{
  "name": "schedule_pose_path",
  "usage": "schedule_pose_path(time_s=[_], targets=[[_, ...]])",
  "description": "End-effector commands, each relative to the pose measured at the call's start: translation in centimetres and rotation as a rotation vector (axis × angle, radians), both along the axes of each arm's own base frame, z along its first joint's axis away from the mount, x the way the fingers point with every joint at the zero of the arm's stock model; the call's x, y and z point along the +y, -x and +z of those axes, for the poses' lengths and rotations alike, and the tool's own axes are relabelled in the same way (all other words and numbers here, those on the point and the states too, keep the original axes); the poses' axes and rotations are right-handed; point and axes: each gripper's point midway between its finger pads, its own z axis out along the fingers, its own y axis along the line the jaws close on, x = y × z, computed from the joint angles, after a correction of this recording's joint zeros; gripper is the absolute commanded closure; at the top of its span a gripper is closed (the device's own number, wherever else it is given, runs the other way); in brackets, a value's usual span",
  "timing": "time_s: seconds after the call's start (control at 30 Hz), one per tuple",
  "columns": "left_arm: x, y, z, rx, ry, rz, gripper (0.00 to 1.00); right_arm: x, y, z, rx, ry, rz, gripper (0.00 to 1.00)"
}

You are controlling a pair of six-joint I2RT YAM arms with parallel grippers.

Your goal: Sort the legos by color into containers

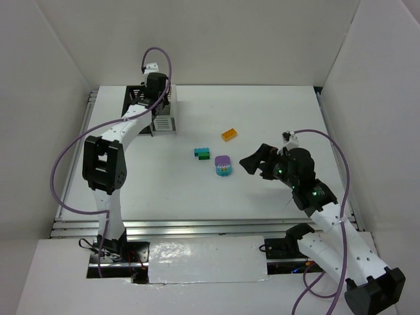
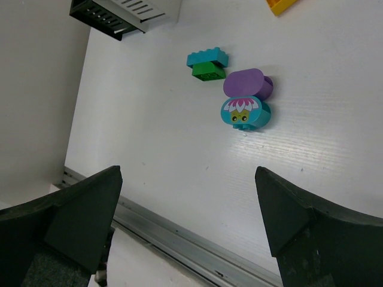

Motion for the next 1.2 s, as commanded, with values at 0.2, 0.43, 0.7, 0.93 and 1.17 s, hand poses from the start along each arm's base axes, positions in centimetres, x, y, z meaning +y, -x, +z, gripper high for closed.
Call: schedule_pose_path(time_s=[0.2, 0.43, 0.7, 0.93, 1.17], targets=[[-0.9, 0.6, 0.0, -0.014, 0.063, -0.024, 0.36, 0.3, -0.5, 0.7, -0.043, -0.004, 0.018, 0.0], [-0.5, 1.0, 1.2, -0.037, 0.064, -0.009, 0.09, 0.4, -0.4, 0.7, -0.042, -0.009, 0.026, 0.0], [-2.6, 2.8, 6.1, -0.084, 0.066, -0.083, 0.04, 0.5, -0.4, 0.7, -0.043, -0.011, 0.029, 0.0], [-6.5, 6.9, 6.9, -0.038, 0.045, -0.159, 0.0, 0.6, -0.6, 0.8, -0.046, -0.018, 0.027, 0.0], [-14.0, 9.6, 5.8, 0.007, 0.074, -0.425, 0.0, 0.4, -1.2, 0.4, -0.017, -0.008, -0.003, 0.0]])
